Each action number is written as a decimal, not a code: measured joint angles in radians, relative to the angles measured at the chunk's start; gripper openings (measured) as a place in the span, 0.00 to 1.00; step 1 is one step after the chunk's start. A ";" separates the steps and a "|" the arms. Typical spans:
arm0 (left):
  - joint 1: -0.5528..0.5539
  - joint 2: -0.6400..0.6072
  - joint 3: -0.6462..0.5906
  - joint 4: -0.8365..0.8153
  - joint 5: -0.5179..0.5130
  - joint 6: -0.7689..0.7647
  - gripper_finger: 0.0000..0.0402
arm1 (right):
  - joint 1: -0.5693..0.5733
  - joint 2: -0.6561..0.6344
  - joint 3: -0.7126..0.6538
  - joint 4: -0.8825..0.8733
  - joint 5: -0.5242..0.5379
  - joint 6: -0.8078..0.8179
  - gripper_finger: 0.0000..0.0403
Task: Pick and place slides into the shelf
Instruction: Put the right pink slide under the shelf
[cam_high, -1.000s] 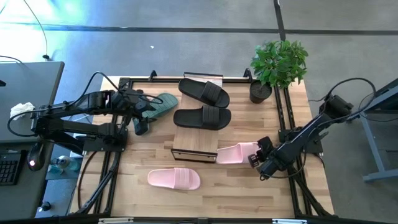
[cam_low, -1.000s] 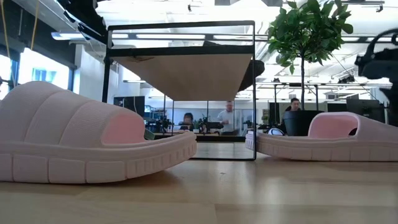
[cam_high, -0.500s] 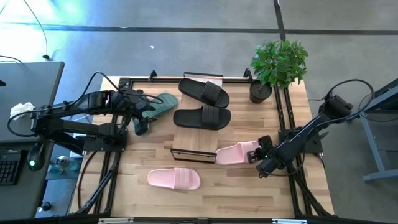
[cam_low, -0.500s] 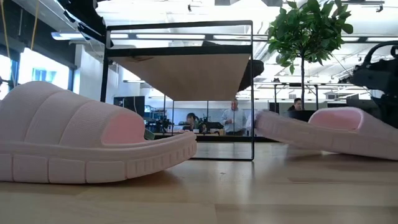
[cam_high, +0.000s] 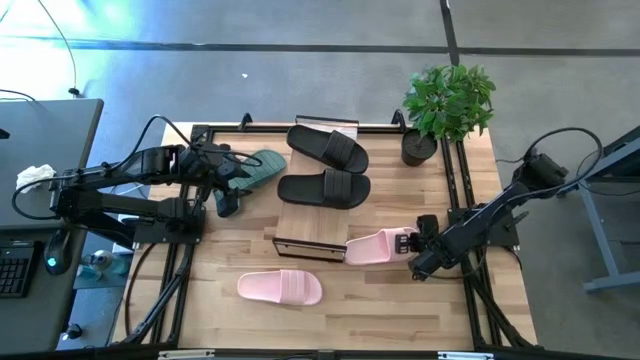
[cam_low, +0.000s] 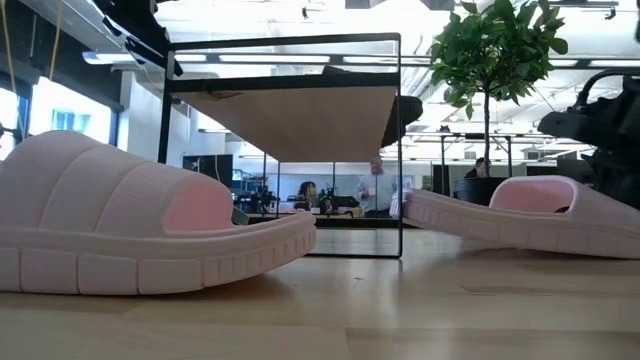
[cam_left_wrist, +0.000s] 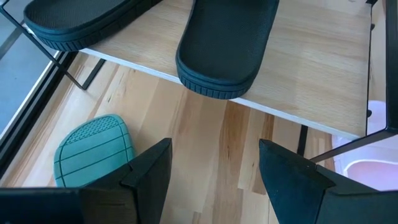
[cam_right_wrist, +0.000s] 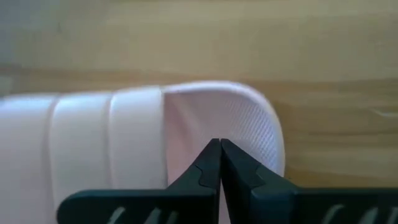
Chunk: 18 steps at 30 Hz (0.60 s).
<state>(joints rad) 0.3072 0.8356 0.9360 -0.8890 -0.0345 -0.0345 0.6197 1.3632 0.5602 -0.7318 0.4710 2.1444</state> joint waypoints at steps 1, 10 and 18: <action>0.000 0.000 0.000 0.000 0.000 0.000 0.55 | -0.012 0.000 0.000 -0.003 0.001 0.008 0.00; 0.000 0.000 0.000 0.000 0.000 -0.023 0.55 | -0.119 0.000 0.000 0.090 0.051 -0.029 0.00; 0.000 0.000 0.000 0.000 0.000 -0.023 0.55 | -0.149 0.000 0.001 0.105 0.059 -0.017 0.00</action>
<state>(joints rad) 0.3069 0.8356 0.9360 -0.8889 -0.0341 -0.0570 0.4711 1.3632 0.5610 -0.6265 0.5300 2.1270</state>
